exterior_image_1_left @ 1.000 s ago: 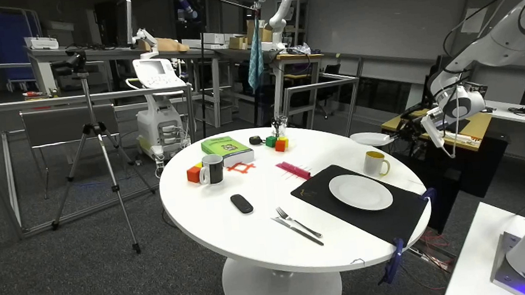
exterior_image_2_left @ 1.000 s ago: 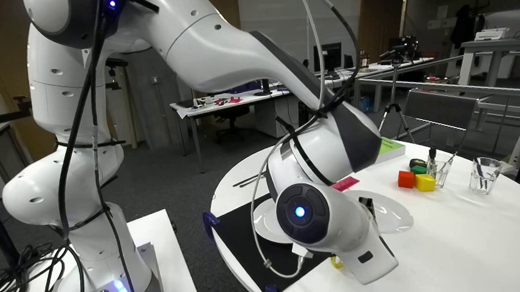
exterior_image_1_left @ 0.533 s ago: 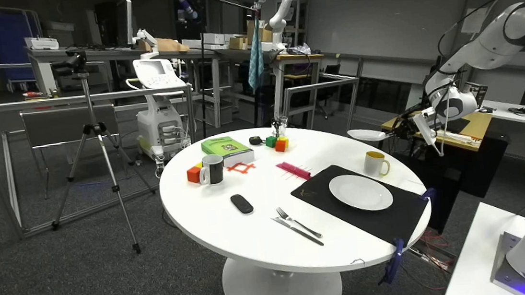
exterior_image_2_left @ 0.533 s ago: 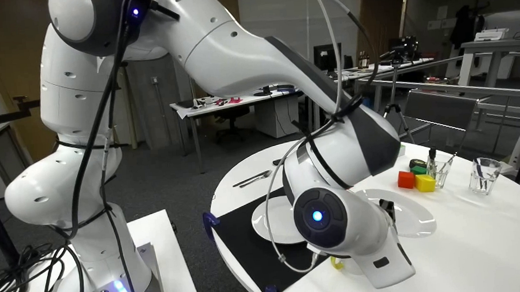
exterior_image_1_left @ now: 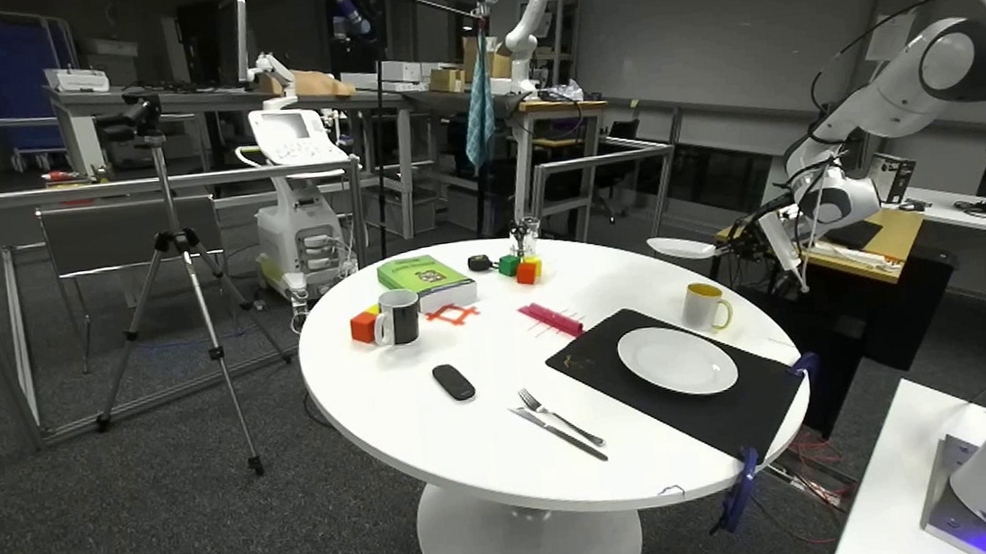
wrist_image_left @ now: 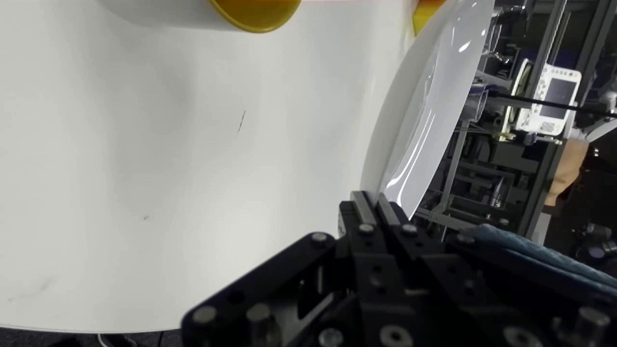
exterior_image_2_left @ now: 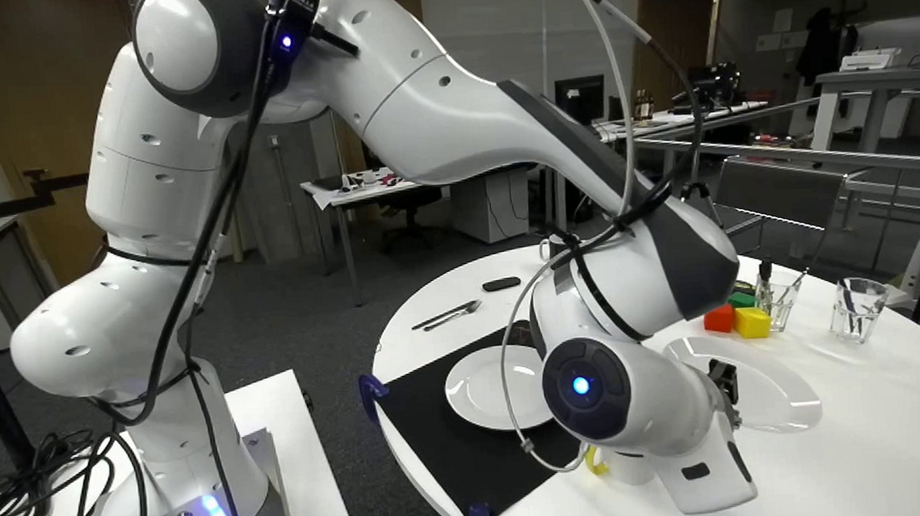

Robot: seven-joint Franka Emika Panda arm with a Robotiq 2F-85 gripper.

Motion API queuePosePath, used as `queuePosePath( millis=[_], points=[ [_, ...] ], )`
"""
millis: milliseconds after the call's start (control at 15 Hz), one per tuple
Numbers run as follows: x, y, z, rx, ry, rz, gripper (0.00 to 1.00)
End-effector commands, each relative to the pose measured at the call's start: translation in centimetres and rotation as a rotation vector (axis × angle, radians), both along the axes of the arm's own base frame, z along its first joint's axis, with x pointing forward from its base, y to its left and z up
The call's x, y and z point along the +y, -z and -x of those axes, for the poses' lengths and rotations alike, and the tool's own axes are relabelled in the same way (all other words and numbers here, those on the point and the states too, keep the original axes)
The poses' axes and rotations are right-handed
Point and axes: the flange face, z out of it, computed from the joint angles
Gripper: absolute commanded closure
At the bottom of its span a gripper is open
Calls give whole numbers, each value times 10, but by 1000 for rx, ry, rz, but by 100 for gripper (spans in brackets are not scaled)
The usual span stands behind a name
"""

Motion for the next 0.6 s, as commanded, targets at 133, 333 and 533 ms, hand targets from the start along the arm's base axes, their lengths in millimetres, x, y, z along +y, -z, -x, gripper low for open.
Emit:
queuePosePath(
  millis=[133,333,533],
  points=[
    [-4,3,-23,2,99,20,99],
    [-2,9,-31,10,117,31,99],
    [-4,15,-39,10,126,33,99]
  ],
)
